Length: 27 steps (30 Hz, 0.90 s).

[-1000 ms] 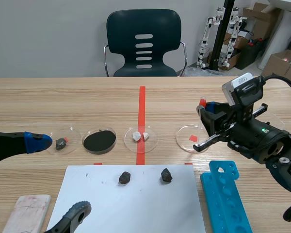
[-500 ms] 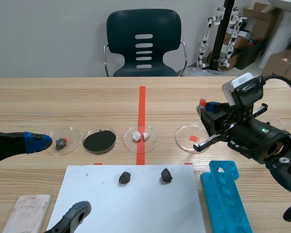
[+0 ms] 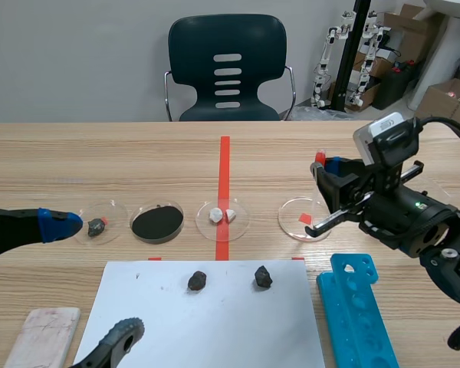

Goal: Draw acid from the petri dish

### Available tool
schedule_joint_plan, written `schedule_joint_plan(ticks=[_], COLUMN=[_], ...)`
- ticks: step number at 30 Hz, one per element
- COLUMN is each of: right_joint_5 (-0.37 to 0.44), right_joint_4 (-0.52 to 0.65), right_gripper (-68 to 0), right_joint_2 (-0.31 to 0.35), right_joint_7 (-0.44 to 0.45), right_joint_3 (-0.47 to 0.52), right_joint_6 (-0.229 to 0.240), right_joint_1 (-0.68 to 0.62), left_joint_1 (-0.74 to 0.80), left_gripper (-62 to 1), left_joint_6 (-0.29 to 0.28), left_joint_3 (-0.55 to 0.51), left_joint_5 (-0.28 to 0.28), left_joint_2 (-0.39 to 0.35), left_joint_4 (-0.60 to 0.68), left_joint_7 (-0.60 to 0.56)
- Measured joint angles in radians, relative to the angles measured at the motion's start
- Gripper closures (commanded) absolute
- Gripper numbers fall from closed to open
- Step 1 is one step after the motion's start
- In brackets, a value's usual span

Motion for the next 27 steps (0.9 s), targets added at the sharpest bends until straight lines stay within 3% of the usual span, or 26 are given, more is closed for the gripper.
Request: schedule_joint_plan(ticks=[27], right_joint_5=[0.0], right_joint_4=[0.0], right_gripper=[-7.9], right_joint_2=[0.003], right_joint_7=[0.027], right_joint_3=[0.0], right_joint_6=[0.001], right_joint_1=[0.0], left_joint_1=[0.0], left_gripper=[-62.3], left_joint_6=[0.0], left_joint_3=[0.0], left_joint_5=[0.0], left_joint_2=[0.0], left_joint_4=[0.0], left_joint_7=[0.0])
